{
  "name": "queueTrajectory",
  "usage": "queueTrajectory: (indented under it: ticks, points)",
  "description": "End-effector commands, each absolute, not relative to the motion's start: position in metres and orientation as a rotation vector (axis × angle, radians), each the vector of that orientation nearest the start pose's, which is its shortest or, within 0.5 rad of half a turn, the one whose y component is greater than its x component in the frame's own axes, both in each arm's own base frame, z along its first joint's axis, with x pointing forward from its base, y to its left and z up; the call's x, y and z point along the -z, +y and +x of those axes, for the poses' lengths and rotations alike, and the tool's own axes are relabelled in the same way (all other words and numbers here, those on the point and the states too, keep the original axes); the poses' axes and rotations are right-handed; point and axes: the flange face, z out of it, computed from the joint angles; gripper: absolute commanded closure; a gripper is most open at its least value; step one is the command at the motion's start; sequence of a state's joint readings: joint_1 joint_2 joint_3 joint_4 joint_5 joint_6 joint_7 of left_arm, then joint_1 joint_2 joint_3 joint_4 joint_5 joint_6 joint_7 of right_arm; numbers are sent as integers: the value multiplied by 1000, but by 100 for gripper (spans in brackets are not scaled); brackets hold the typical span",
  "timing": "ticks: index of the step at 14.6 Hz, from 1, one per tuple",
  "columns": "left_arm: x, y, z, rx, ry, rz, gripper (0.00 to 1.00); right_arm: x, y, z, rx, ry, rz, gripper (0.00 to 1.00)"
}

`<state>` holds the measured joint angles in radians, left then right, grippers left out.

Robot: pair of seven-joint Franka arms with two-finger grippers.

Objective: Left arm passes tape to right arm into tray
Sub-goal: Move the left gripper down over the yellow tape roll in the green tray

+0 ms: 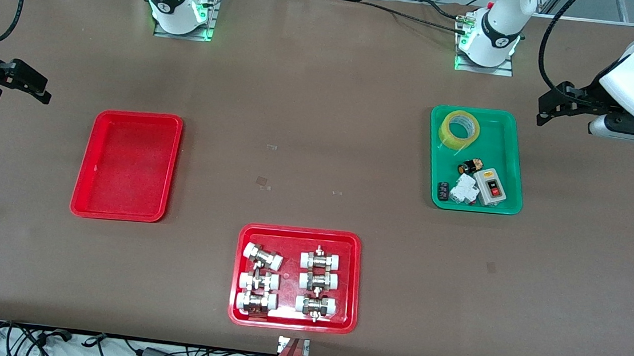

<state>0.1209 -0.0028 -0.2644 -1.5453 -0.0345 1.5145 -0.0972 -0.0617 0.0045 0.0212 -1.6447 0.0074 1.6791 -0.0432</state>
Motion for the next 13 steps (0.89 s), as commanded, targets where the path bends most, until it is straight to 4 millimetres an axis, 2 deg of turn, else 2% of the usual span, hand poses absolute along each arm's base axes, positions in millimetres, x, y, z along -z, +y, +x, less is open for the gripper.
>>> queueTrajectory:
  ticks: [1,4,6,8,10,13]
  points:
    - [-635,-80,536,-43,74,-3153,0,-600,-22,555,46,-24,-3140,0]
    - [-633,-78,535,-66,78,-3149,0,-600,-22,555,43,-21,-3140,0]
    - [-621,-76,533,-155,76,-3143,0,-601,-21,555,46,-21,-3139,0]
    - [-593,-77,532,-266,83,-3140,0,-600,-22,555,41,-16,-3136,0]
    - [-534,-83,521,-461,98,-3106,0,-601,-21,557,51,-14,-3126,0]
    - [-417,-94,492,-640,89,-3074,0,-601,-21,558,52,-15,-3126,0]
